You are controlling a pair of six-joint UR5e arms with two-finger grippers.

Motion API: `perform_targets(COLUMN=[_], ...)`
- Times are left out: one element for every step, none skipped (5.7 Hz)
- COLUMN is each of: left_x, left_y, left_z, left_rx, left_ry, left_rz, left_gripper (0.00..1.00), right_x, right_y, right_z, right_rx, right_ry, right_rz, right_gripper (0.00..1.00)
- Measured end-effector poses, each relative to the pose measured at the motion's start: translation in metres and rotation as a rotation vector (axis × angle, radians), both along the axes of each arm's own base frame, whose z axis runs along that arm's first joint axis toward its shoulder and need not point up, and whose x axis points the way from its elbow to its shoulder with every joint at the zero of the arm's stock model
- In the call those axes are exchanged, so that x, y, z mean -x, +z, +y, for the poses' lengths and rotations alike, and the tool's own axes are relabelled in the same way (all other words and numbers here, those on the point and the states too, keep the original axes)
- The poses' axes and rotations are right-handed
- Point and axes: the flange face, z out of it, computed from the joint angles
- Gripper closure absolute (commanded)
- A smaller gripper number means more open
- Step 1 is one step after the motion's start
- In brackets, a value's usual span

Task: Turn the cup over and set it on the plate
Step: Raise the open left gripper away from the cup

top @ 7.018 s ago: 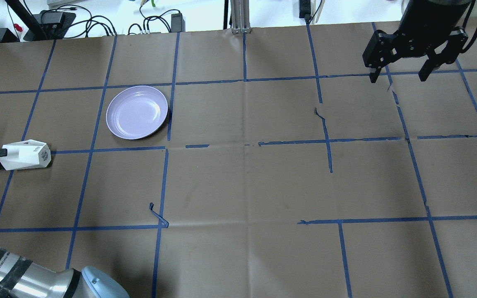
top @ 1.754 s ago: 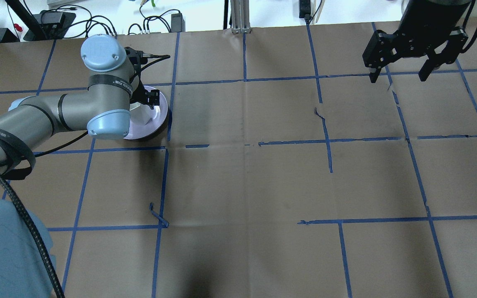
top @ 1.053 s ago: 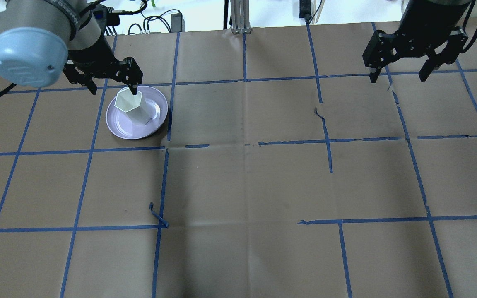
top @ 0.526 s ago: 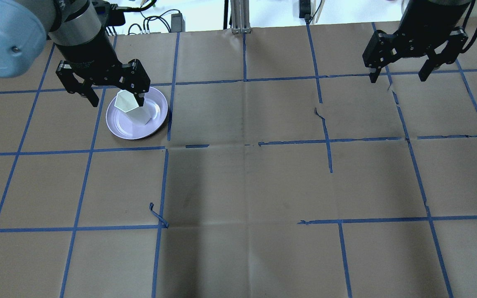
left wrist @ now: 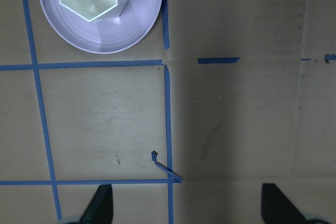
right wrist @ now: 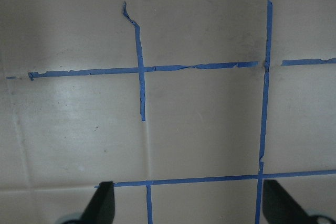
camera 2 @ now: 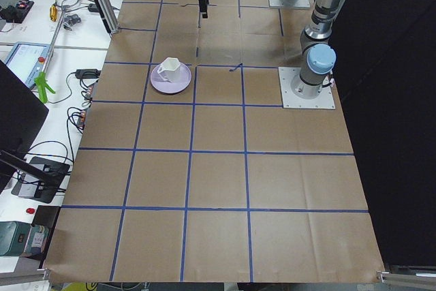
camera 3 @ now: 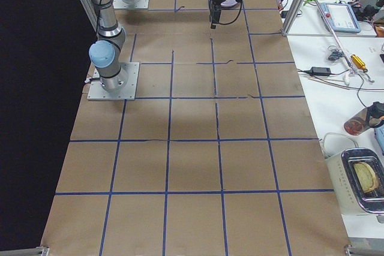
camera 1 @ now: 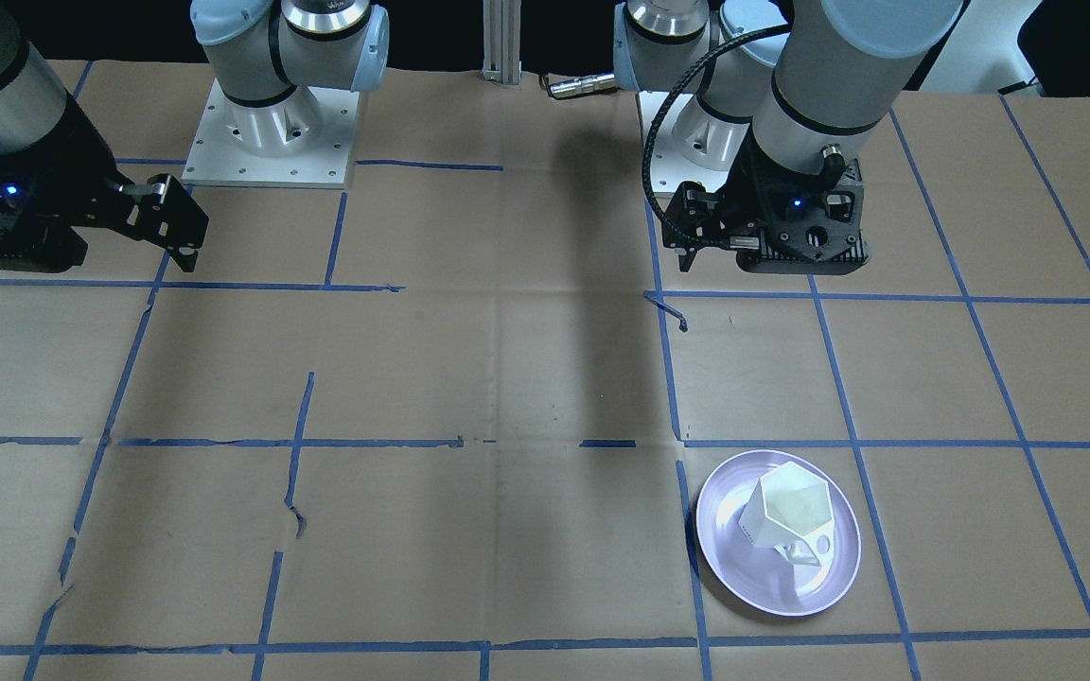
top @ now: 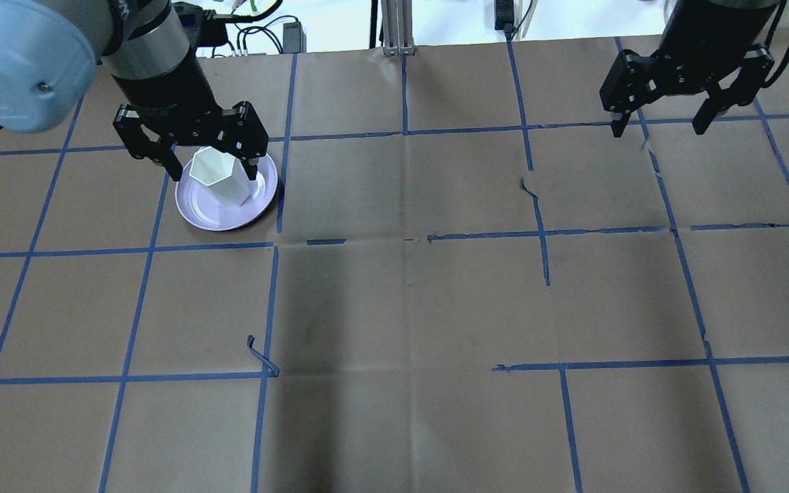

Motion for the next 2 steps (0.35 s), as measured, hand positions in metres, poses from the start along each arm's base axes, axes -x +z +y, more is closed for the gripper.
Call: perform_targets(left_x=[0.0003,0.0004], left_y=[0.0022,0.0038], left_z=[0.0012,0.0022], left_rx=[0.005,0.008], left_ry=[-0.001,-0.001], left_rz=[0.001,0.003], left_gripper=[0.0,0.0], right_x=[0.0,0.0], right_y=[0.0,0.0], right_z=[0.0,0.0], right_rx=[0.0,0.0], right_ry=[0.0,0.0], right_rz=[0.0,0.0], right_gripper=[0.0,0.0])
